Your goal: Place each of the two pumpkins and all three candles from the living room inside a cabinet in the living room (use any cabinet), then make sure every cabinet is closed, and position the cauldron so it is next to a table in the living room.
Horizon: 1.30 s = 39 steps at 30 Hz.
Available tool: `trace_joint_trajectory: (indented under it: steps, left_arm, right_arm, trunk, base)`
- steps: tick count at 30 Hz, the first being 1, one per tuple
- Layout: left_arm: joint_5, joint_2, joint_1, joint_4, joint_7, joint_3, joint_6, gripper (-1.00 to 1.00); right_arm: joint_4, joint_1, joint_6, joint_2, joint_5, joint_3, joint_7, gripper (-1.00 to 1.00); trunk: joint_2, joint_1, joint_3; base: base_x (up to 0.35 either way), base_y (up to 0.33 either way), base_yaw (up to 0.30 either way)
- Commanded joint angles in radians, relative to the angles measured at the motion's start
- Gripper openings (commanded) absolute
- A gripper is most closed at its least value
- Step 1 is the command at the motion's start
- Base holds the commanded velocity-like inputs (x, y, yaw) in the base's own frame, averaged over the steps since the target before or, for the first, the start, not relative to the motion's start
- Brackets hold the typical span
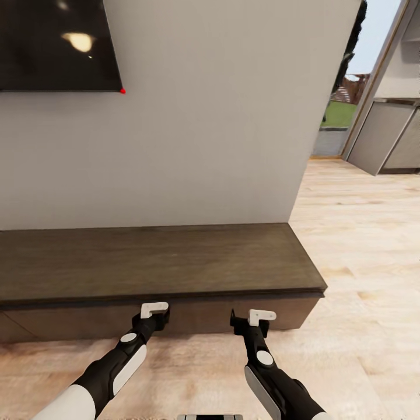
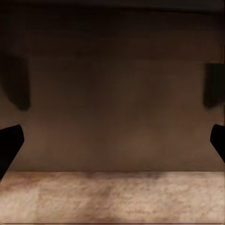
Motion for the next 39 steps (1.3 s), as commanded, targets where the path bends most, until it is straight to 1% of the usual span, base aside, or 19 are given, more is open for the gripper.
trace_joint_trajectory:
  steps: [1,16,21,23,24,26,28,30,32,33,34,37,38,39]
  left_arm:
    - [0.007,0.002,-0.001,-0.002,0.01,-0.008,0.003,1.0]
    - [0.007,0.002,-0.001,-0.002,0.008,-0.008,0.003,1.0]
    - [0.005,0.001,-0.001,-0.009,0.004,-0.007,0.015,1.0]
    - [0.004,0.001,-0.001,-0.012,0.004,-0.008,0.019,1.0]
    - [0.006,0.002,-0.001,-0.012,0.004,-0.008,0.021,1.0]
    - [0.009,0.003,-0.001,-0.012,0.003,-0.008,0.034,1.0]
    - [0.008,0.003,-0.001,-0.012,0.003,-0.007,0.07,1.0]
    - [0.008,0.002,-0.001,-0.012,0.003,-0.007,0.129,1.0]
    - [0.009,0.001,-0.001,-0.012,0.003,-0.008,0.174,1.0]
    - [0.008,0.001,-0.001,-0.012,0.003,-0.009,0.197,1.0]
    - [0.011,0.001,-0.001,-0.011,0.003,-0.008,0.222,1.0]
    - [0.021,0.002,-0.001,-0.003,0.003,-0.008,0.3,1.0]
    - [0.024,0.002,-0.001,0.0,0.002,-0.008,0.319,1.0]
    - [0.028,0.002,-0.001,0.004,0.001,-0.008,0.335,1.0]
  right_arm:
    - [0.0,-0.001,-0.007,0.0,-0.011,0.005,-0.005,1.0]
    - [0.008,-0.001,-0.007,0.0,-0.011,0.005,-0.005,1.0]
    - [0.069,-0.03,-0.002,0.01,-0.014,0.005,-0.007,1.0]
    - [0.077,-0.034,0.002,0.011,-0.036,0.005,-0.008,1.0]
    - [0.079,-0.035,0.003,0.011,-0.059,0.005,-0.008,1.0]
    - [0.081,-0.036,0.005,0.011,-0.09,0.005,-0.007,1.0]
    - [0.081,-0.036,0.006,0.011,-0.105,0.005,-0.007,1.0]
    - [0.081,-0.036,0.008,0.007,-0.113,0.006,-0.008,1.0]
    - [0.082,-0.033,0.024,0.005,-0.126,0.006,-0.008,1.0]
    - [0.083,-0.033,0.041,0.006,-0.145,0.006,-0.008,1.0]
    - [0.083,-0.033,0.064,0.006,-0.176,0.006,-0.009,1.0]
    - [0.079,-0.032,0.176,0.007,-0.298,0.007,-0.012,1.0]
    - [0.079,-0.032,0.214,0.007,-0.328,0.008,-0.012,1.0]
    - [0.079,-0.032,0.244,0.007,-0.349,0.008,-0.011,1.0]
  trunk:
    - [0.0,0.0,-0.001]
    - [0.0,0.0,-0.001]
    - [0.0,0.0,-0.001]
    - [0.0,0.0,-0.001]
    - [0.0,0.0,-0.001]
    - [0.0,0.0,-0.001]
    - [0.0,0.0,-0.001]
    - [0.0,0.0,-0.001]
    - [0.0,0.0,-0.001]
    - [0.0,0.0,-0.001]
    - [0.0,0.0,-0.001]
    - [0.0,0.0,-0.001]
    - [0.0,0.0,-0.001]
    - [0.0,0.0,-0.001]
  base:
    - [-0.184,0.0,0.0]
    - [-0.314,0.0,0.0]
    - [-0.33,0.0,0.0]
    - [-0.331,0.0,0.0]
    - [-0.331,0.0,0.0]
    - [-0.331,0.0,0.0]
    - [-0.331,0.0,0.0]
    - [-0.331,0.0,0.0]
    - [-0.331,0.0,0.0]
    - [-0.329,0.0,0.0]
    - [-0.289,0.0,0.0]
    - [-0.134,0.0,0.0]
    - [-0.051,0.0,0.0]
    - [-0.033,0.0,0.0]
